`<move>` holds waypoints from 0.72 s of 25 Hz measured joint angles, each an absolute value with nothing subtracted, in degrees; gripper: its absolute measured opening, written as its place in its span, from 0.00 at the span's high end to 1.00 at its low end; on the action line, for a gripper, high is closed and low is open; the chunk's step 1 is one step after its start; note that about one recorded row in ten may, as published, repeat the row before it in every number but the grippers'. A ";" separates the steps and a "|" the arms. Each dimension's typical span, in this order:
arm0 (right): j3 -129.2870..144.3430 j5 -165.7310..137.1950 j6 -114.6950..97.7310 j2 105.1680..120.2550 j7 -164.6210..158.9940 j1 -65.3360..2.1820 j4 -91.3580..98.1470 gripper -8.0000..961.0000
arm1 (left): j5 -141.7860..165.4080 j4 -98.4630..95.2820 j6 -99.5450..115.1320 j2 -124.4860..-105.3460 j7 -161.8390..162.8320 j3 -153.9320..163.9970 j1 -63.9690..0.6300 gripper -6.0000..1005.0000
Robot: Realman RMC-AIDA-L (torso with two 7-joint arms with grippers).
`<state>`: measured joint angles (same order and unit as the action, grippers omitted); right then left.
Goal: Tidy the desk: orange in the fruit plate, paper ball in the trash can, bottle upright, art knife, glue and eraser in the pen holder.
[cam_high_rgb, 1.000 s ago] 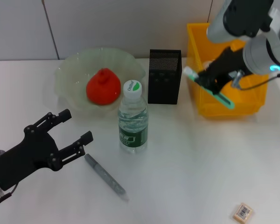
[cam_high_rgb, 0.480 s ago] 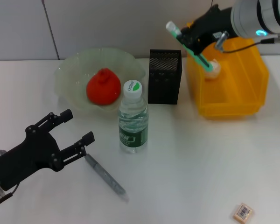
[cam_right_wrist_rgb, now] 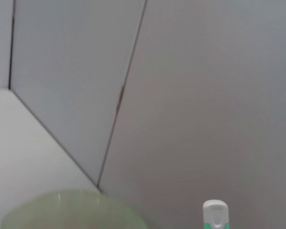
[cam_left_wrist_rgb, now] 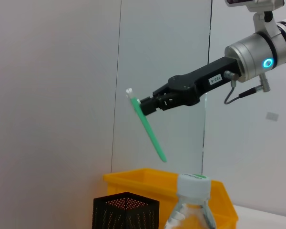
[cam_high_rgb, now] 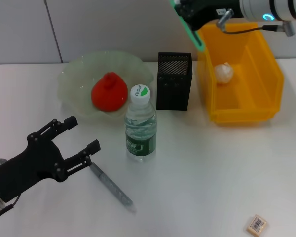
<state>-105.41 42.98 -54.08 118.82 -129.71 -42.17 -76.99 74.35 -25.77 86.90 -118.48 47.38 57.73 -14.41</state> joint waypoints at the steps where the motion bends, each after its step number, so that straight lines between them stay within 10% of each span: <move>1: -105.51 44.57 -53.09 118.82 -128.49 -42.14 -76.03 0.89 | 74.36 -25.78 86.91 -118.47 47.38 57.74 -14.41 0.18; 18: -109.68 78.76 -42.71 118.83 -94.29 -42.23 -53.89 0.87 | 74.36 -25.56 87.01 -118.47 47.43 57.84 -14.61 0.18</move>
<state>-109.68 78.76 -42.71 118.83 -94.30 -42.23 -53.89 74.36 -25.56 87.01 -118.47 47.43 57.84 -14.61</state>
